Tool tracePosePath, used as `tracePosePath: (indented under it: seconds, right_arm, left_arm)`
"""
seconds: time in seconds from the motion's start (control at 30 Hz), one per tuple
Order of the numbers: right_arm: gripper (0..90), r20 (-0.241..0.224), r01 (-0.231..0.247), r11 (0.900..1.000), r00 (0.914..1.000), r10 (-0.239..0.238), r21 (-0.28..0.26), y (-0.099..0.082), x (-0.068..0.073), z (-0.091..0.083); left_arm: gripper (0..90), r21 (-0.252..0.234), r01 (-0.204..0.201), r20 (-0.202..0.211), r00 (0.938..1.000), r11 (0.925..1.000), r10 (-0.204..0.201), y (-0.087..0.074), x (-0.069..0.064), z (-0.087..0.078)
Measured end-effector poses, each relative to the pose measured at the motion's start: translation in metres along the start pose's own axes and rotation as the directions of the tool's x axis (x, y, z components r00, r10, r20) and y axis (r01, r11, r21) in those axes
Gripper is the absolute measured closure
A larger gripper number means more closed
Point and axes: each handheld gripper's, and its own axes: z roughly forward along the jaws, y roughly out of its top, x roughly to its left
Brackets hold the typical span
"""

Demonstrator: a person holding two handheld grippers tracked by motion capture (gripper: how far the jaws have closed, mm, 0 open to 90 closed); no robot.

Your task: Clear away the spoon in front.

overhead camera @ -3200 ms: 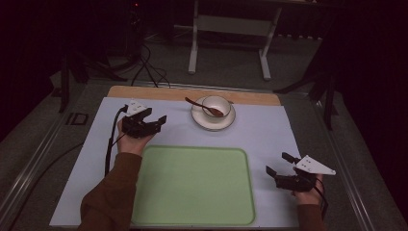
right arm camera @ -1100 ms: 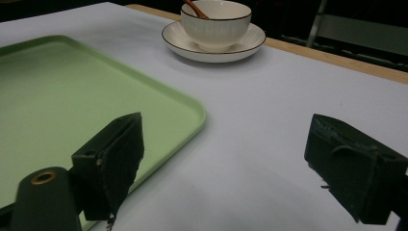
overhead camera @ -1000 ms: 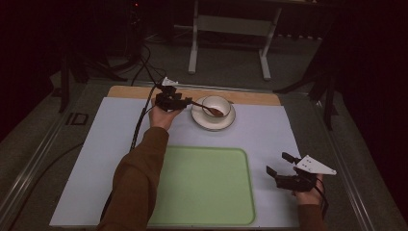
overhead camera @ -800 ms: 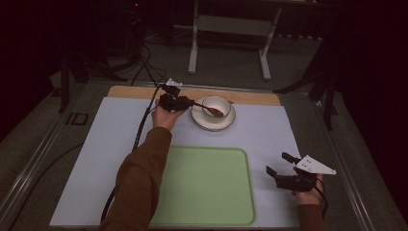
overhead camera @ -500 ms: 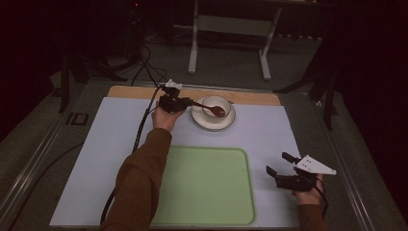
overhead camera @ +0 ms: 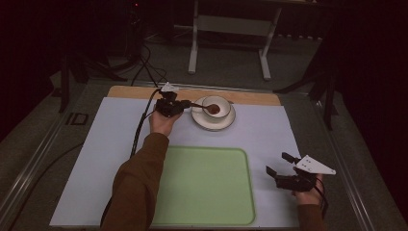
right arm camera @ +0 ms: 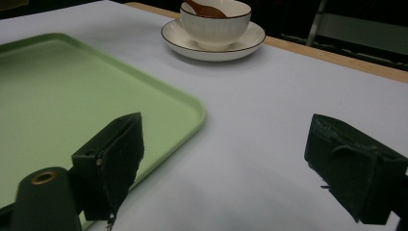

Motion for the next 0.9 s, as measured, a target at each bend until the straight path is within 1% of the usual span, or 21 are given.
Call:
tracePosePath:
  seconds: [0.03, 0.07, 0.17, 0.33, 0.63, 0.77, 0.9]
  right_arm:
    - [13.4, 0.000, 0.000, 1.0000, 1.0000, 0.000, 0.000, 0.000, 0.000, 0.000]
    - [13.4, 0.000, 0.000, 1.0000, 1.0000, 0.000, 0.001, 0.000, 0.000, 0.000]
    - [13.4, -0.001, 0.000, 1.0000, 1.0000, 0.000, 0.000, 0.000, 0.000, 0.000]
    - [13.4, -0.002, 0.001, 1.0000, 1.0000, -0.001, -0.001, 0.000, 0.000, 0.000]
    - [13.4, -0.003, 0.001, 1.0000, 1.0000, -0.001, 0.000, 0.000, 0.000, 0.000]
    - [13.4, -0.002, 0.001, 1.0000, 1.0000, -0.001, -0.001, 0.000, 0.000, 0.000]
    - [13.4, -0.002, -0.001, 1.0000, 1.0000, 0.001, -0.003, 0.000, 0.000, 0.000]
  left_arm:
    - [84.2, 0.000, 0.000, 0.000, 1.0000, 1.0000, 0.000, 0.000, 0.000, 0.000]
    - [84.2, -0.013, -0.002, 0.004, 1.0000, 0.9999, 0.002, 0.002, -0.001, -0.003]
    - [84.3, -0.030, -0.006, 0.007, 1.0000, 0.9995, 0.006, 0.004, -0.004, -0.006]
    - [84.3, -0.048, -0.021, 0.010, 0.9997, 0.9986, 0.022, 0.008, -0.006, -0.013]
    - [84.3, -0.077, -0.032, 0.000, 0.9995, 0.9966, 0.032, 0.012, -0.008, -0.026]
    - [84.3, -0.086, -0.026, -0.005, 0.9996, 0.9960, 0.026, 0.010, -0.007, -0.033]
    - [84.3, -0.087, -0.022, -0.017, 0.9996, 0.9959, 0.021, 0.006, -0.002, -0.044]
